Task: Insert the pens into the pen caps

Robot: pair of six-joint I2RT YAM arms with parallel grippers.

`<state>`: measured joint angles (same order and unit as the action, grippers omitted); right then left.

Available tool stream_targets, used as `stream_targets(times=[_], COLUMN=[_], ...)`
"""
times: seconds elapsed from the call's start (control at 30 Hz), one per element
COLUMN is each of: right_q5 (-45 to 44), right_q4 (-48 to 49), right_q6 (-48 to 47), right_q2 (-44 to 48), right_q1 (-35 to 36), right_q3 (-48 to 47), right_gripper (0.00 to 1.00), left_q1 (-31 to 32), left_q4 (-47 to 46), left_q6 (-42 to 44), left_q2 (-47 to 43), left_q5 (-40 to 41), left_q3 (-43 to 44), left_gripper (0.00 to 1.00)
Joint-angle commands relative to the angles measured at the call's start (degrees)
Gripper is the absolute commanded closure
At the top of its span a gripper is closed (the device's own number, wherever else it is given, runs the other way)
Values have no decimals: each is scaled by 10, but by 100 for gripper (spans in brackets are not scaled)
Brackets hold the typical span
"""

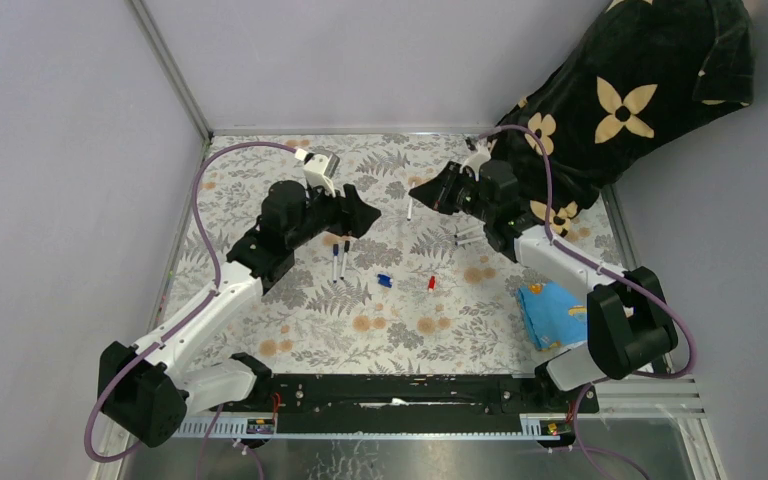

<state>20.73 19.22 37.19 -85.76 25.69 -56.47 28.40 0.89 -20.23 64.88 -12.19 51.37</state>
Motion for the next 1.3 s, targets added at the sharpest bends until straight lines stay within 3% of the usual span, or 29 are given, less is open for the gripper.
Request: stream_targets(times=[0.0, 0.23, 0.43, 0.73, 1.0, 1.27], right_q5=[-3, -48, -34, -11, -5, 9], right_q4=[217, 267, 278, 286, 283, 264], right_q6=[130, 125, 122, 108, 102, 87], right_q2=[35, 65, 74, 63, 60, 54], right_q1=[27, 76, 89, 118, 131, 139], right_q3=[50, 66, 60, 52, 43, 36], right_gripper=[98, 99, 99, 98, 99, 99], left_q1=[-8, -15, -16, -17, -18, -19], left_q4=[-76, -93, -84, -94, -93, -94], left_q6=[-20, -32, -29, -30, -30, -31], left_q2=[-7, 2, 7, 1, 1, 0], left_q5=[-79, -117, -115, -123, -126, -126], left_q3=[-12, -13, -8, -13, -11, -12], left_gripper=[25, 24, 29, 38, 60, 61])
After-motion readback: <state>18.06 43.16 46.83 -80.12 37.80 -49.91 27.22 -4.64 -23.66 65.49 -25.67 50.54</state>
